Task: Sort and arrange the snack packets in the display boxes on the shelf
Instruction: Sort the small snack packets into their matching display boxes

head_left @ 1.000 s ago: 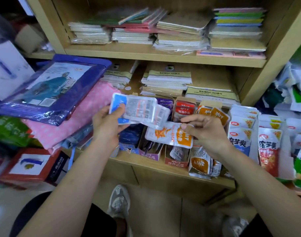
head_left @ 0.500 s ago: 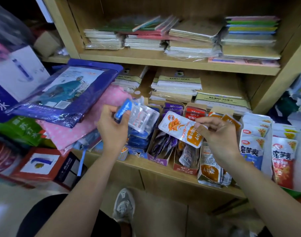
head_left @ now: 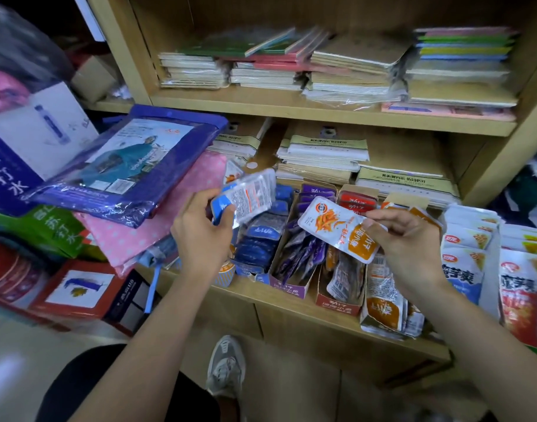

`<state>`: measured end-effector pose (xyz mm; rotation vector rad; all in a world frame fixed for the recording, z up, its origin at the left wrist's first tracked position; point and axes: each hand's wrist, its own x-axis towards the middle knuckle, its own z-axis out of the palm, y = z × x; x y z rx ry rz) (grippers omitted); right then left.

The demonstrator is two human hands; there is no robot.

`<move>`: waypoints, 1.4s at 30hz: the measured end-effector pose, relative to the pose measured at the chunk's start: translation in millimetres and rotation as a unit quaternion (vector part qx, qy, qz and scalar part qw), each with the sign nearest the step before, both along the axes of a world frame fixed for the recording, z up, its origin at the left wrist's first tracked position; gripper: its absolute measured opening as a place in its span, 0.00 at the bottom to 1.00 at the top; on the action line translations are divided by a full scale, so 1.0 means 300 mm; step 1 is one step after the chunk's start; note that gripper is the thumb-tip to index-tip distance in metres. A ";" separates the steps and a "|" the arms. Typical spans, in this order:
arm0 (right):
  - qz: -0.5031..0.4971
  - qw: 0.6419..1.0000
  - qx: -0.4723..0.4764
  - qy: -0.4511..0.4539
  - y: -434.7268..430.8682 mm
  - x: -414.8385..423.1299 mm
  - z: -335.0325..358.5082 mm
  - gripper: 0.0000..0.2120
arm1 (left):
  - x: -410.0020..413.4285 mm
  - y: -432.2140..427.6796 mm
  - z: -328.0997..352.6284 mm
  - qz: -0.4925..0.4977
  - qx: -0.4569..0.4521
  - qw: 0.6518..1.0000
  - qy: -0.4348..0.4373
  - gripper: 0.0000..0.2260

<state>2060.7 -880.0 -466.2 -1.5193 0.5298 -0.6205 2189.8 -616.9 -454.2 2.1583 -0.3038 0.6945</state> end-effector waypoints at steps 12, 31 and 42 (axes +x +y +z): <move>-0.001 1.000 -0.016 0.011 0.010 -0.009 0.013 0.04 | -0.004 -0.073 -0.033 -0.033 0.101 0.994 0.008 0.16; 0.000 1.000 0.007 -0.006 0.018 -0.005 0.027 0.03 | -0.005 -0.057 -0.043 -0.060 0.088 0.993 0.041 0.07; -0.074 0.997 -0.027 -0.020 -0.025 -0.004 0.028 0.14 | 0.013 -0.076 -0.084 -0.096 0.151 0.975 0.130 0.09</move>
